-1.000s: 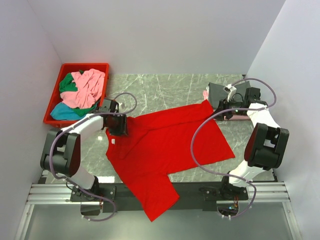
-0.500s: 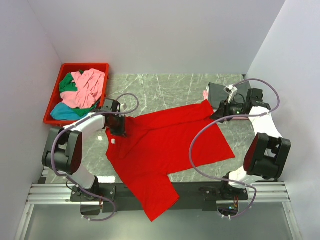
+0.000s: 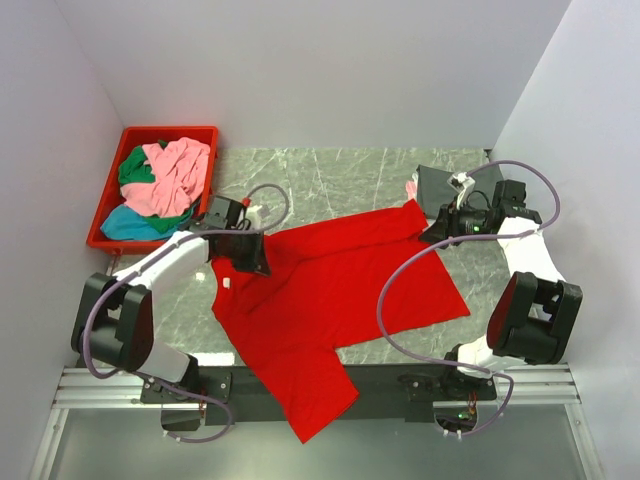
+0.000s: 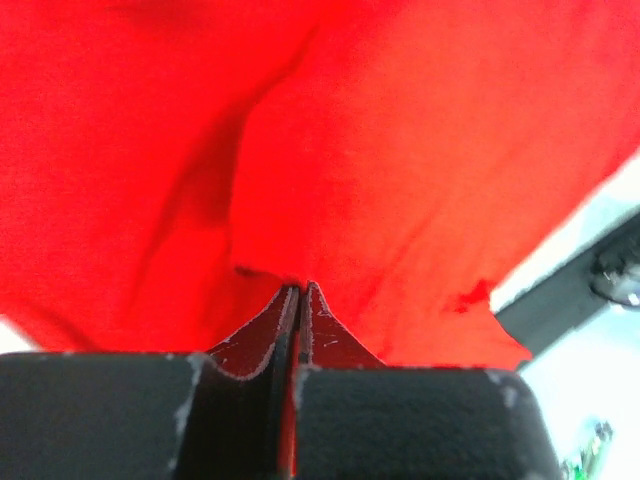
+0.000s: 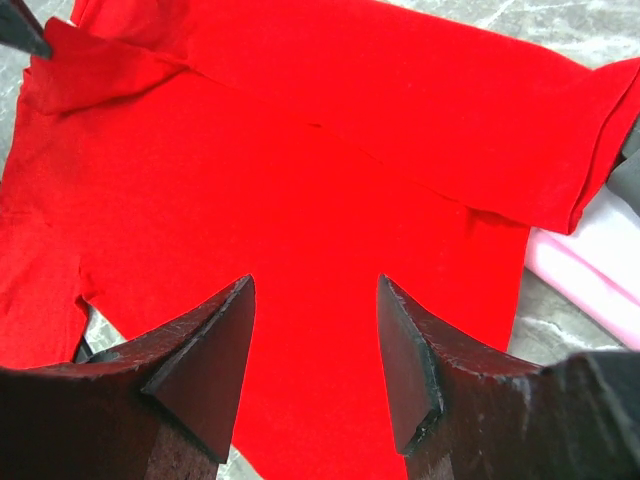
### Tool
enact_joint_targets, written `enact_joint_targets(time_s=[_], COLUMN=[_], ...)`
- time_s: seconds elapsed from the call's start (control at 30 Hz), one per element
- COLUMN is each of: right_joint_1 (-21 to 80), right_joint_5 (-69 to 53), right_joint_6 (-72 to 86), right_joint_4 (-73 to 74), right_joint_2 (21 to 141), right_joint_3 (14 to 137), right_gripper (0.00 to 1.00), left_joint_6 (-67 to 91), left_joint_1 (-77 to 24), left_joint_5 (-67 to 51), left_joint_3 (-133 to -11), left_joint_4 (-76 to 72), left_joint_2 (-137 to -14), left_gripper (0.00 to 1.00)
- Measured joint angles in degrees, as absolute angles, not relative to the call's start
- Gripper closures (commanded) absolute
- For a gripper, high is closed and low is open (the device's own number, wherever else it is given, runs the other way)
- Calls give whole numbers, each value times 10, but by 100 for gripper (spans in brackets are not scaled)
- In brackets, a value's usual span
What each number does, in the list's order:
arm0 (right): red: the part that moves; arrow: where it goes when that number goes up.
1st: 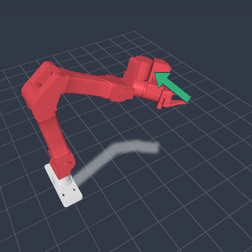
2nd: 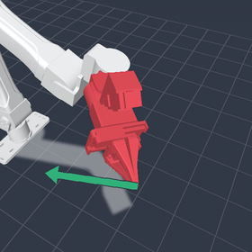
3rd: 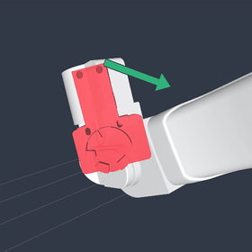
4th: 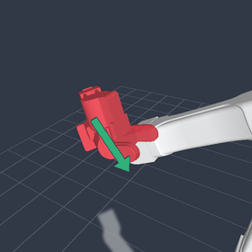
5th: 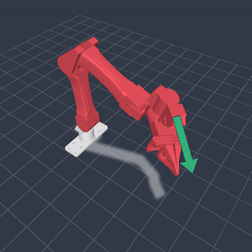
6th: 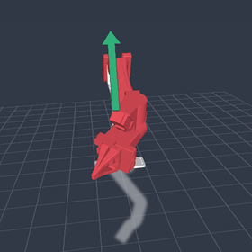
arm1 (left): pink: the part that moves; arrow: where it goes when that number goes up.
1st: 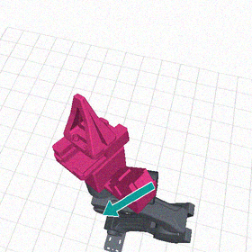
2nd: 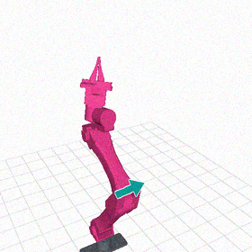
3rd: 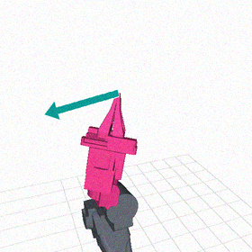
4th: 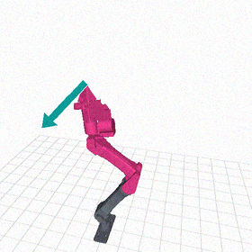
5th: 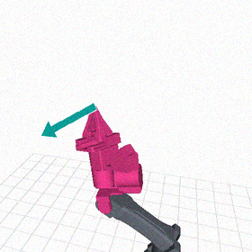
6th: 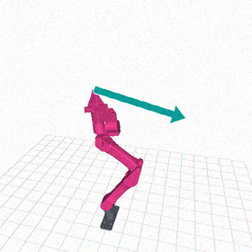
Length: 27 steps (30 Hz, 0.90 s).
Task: Fold and stack the t-shirts
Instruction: Fold the tshirt
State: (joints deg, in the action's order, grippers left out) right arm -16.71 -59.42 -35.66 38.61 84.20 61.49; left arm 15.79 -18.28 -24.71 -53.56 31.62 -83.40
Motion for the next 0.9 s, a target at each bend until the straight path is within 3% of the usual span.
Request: enact_joint_targets(time_s=[0.3, 0.47, 0.9], right_joint_1=[-168, -168, -168], right_joint_5=[-591, -587, -578], right_joint_6=[-355, -354, -350], right_joint_4=[386, 385, 381], right_joint_2=[842, 842, 847], right_joint_3=[615, 614, 614], right_gripper=[41, 41, 40], left_joint_6=[160, 161, 158], left_joint_1=[-256, -283, -317], left_joint_5=[-289, -289, -363], left_joint_3=[-532, -526, -523], left_joint_4=[304, 301, 289], left_joint_2=[-848, -867, -872], left_gripper=[87, 70, 42])
